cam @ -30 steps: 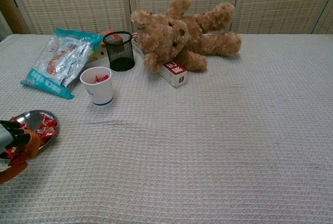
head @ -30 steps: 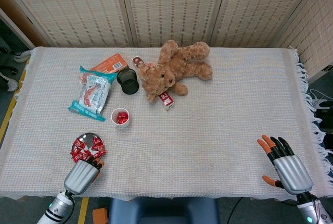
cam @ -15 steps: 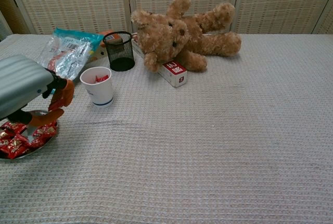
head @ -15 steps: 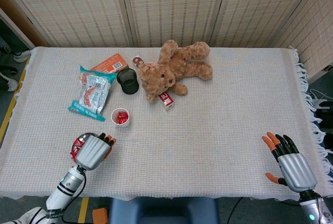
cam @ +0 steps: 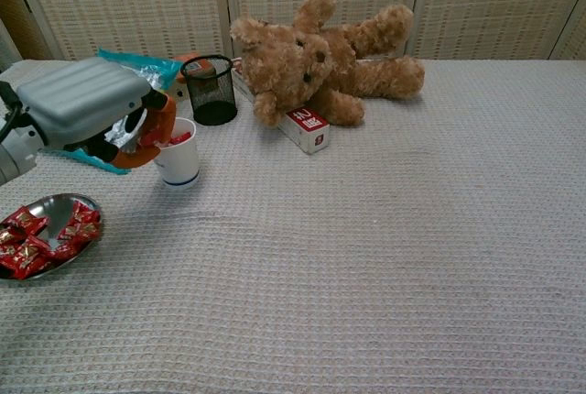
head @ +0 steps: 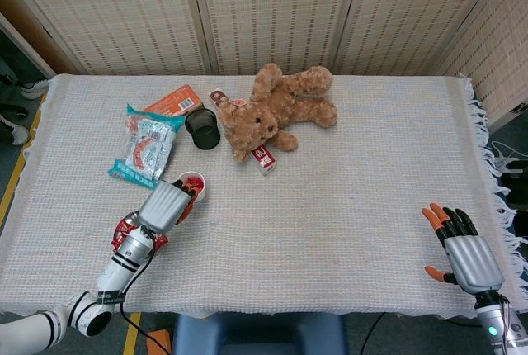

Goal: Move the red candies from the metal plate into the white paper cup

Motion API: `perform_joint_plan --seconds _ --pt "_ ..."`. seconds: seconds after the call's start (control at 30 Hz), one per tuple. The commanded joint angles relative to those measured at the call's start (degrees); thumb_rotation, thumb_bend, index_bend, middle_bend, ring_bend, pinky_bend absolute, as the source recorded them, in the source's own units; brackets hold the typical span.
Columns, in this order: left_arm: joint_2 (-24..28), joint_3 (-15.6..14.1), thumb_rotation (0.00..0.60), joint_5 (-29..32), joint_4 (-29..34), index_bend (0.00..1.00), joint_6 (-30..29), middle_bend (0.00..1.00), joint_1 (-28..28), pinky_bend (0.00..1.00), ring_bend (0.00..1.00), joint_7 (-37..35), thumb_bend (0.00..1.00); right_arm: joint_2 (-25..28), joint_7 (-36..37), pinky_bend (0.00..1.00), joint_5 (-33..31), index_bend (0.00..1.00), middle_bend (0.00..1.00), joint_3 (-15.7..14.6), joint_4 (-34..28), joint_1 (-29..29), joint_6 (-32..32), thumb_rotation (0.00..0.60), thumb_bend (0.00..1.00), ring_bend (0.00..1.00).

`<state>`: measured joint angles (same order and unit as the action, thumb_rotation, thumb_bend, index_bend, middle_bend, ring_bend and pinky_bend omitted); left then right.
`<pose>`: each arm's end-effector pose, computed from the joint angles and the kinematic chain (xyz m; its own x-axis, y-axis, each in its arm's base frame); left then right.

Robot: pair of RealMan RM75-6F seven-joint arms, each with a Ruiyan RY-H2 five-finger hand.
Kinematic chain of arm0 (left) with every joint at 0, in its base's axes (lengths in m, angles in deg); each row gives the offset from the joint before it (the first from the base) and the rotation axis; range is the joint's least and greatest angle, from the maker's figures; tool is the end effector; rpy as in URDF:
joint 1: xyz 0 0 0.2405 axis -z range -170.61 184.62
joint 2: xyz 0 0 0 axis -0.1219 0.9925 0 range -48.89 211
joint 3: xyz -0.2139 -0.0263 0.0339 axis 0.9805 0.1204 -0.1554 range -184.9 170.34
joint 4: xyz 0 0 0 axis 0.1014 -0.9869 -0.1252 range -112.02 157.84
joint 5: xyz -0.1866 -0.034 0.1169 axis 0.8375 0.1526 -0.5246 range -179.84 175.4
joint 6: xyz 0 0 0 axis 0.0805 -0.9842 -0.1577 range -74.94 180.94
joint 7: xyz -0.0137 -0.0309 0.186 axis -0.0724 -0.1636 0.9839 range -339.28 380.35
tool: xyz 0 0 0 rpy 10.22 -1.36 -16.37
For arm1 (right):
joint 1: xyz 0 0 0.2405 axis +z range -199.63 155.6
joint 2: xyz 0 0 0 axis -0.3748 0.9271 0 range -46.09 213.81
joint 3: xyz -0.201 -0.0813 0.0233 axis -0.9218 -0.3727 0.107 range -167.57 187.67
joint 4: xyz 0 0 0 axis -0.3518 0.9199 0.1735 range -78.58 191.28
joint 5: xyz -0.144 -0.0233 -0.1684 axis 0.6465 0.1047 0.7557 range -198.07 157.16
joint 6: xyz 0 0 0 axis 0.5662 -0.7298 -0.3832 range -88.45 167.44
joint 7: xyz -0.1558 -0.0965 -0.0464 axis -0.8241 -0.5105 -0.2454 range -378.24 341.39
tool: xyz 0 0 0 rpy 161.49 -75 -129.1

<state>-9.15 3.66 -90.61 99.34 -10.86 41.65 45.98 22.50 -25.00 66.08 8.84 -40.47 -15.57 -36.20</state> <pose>-0.1149 0.3502 -0.0194 0.6430 -0.1145 0.7573 0.6255 -0.4920 -0.6055 -0.2818 -0.2101 0.0956 0.4752 -0.2204 0.8518 -0.8786 -0.0672 0.4728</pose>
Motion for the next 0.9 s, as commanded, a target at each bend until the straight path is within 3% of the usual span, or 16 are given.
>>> perform_joint_plan --seconds 0.03,0.2,0.47,0.9 --pt "-0.42 1.19 0.6 1.23 -1.27 0.54 0.51 0.59 1.27 1.0 0.55 -0.8 0.4 -0.29 -0.52 0.0 -0.56 0.0 0.0 0.17 -0.04 0.3 0.59 0.6 0.05 0.0" --pt "-0.95 1.92 0.6 2.74 -3.09 0.54 1.55 0.59 3.02 1.0 0.55 -1.42 0.4 -0.47 -0.98 0.0 -1.1 0.0 0.0 0.4 -0.1 0.32 0.5 0.6 0.05 0.0" --pt "-6.5 2.85 0.6 7.15 -12.0 0.53 4.55 0.58 6.55 1.0 0.56 0.88 0.4 0.04 0.16 0.0 -1.05 0.0 0.0 0.42 0.05 0.5 0.61 0.6 0.05 0.0" --pt "-7.45 1.4 0.6 8.36 -13.68 0.46 3.32 0.53 7.28 0.99 0.53 1.79 0.4 0.38 1.06 0.0 -0.26 0.0 0.0 0.12 0.09 0.23 -0.17 0.6 0.05 0.0"
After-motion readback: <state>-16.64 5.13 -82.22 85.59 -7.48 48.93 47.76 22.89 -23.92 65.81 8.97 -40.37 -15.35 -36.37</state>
